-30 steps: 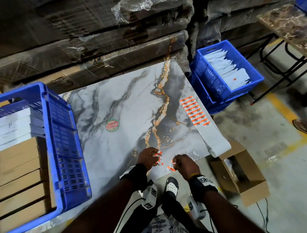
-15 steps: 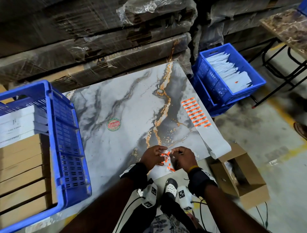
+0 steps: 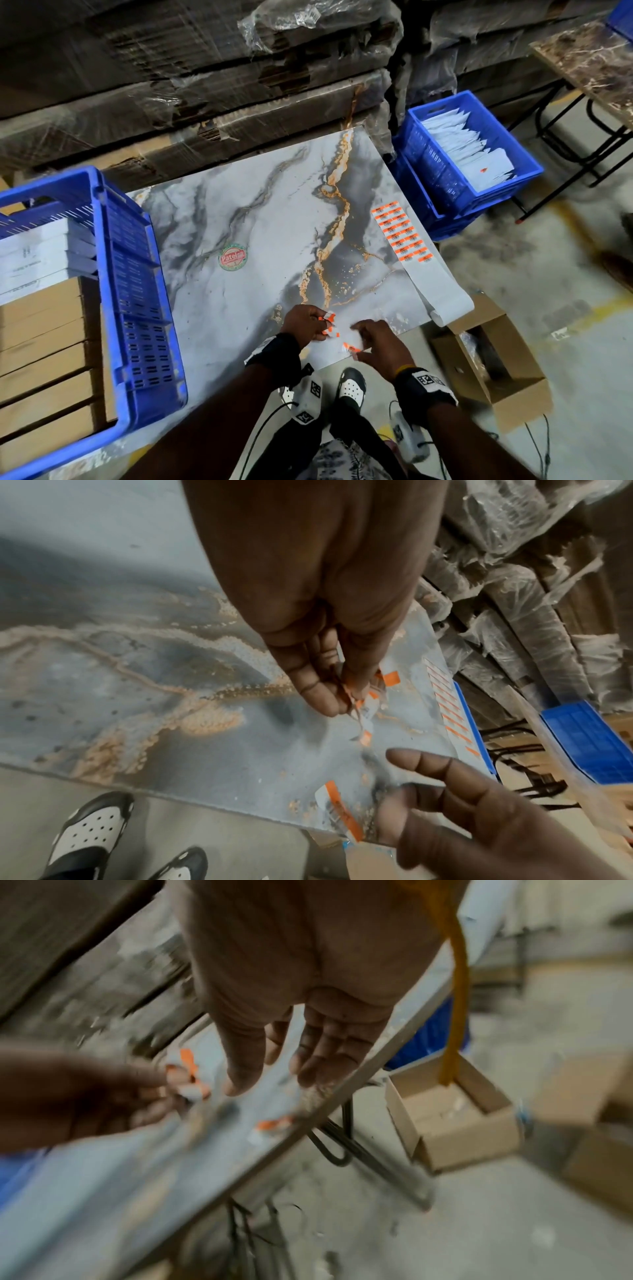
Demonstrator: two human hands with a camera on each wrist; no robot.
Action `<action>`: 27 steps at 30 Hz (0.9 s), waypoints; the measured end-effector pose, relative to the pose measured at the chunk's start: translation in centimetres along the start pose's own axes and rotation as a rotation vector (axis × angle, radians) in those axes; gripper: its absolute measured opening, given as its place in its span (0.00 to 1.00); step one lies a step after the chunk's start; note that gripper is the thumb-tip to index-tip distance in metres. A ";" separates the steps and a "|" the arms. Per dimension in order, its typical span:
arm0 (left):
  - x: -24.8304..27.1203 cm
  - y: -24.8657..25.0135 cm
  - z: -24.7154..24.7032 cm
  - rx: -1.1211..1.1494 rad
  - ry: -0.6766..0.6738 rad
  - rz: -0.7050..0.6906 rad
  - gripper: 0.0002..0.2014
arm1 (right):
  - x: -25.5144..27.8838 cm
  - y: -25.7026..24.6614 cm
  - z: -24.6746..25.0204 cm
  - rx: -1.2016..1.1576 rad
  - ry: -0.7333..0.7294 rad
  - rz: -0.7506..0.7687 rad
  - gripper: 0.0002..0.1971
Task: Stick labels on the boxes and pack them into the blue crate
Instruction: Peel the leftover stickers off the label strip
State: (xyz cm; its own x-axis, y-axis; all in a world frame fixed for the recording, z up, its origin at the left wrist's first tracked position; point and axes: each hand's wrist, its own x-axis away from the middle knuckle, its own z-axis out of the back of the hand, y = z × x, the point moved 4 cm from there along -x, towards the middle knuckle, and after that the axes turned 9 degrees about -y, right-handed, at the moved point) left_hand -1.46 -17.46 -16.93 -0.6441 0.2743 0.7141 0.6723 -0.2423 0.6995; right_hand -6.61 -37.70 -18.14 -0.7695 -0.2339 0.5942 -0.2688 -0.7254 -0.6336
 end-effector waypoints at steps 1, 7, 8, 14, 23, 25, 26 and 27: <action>0.0 -0.2 0.1 0.032 -0.012 0.011 0.04 | 0.4 0.1 -0.5 0.137 -0.051 0.006 0.31; 0.7 0.0 0.0 0.168 -0.079 0.046 0.06 | 1.0 -0.3 -1.1 0.301 0.009 -0.024 0.11; 0.8 0.2 -0.1 0.170 -0.095 0.046 0.06 | 0.8 -0.4 -1.1 0.301 0.016 -0.038 0.07; 1.2 0.8 -0.7 0.243 -0.155 0.084 0.04 | 0.2 -1.6 -0.1 0.221 0.083 -0.043 0.06; 0.9 4.8 -1.5 0.395 -0.265 0.087 0.04 | 1.5 -5.5 4.8 0.001 0.357 0.167 0.10; 0.8 6.2 -2.0 0.418 -0.330 0.078 0.05 | 2.1 -6.1 6.0 0.002 0.398 0.206 0.09; 0.8 7.0 -2.4 0.423 -0.362 0.074 0.04 | 2.4 -6.2 6.7 -0.018 0.420 0.229 0.07; 0.8 7.7 -2.8 0.420 -0.387 0.068 0.04 | 2.7 -6.2 7.3 -0.052 0.438 0.249 0.06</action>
State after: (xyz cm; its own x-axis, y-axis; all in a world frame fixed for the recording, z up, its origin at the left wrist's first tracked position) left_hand 2.18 -21.71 -10.83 -0.4671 0.6111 0.6391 0.8457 0.0979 0.5245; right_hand -2.83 -38.54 -8.98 -0.9818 -0.0940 0.1652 -0.0660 -0.6466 -0.7600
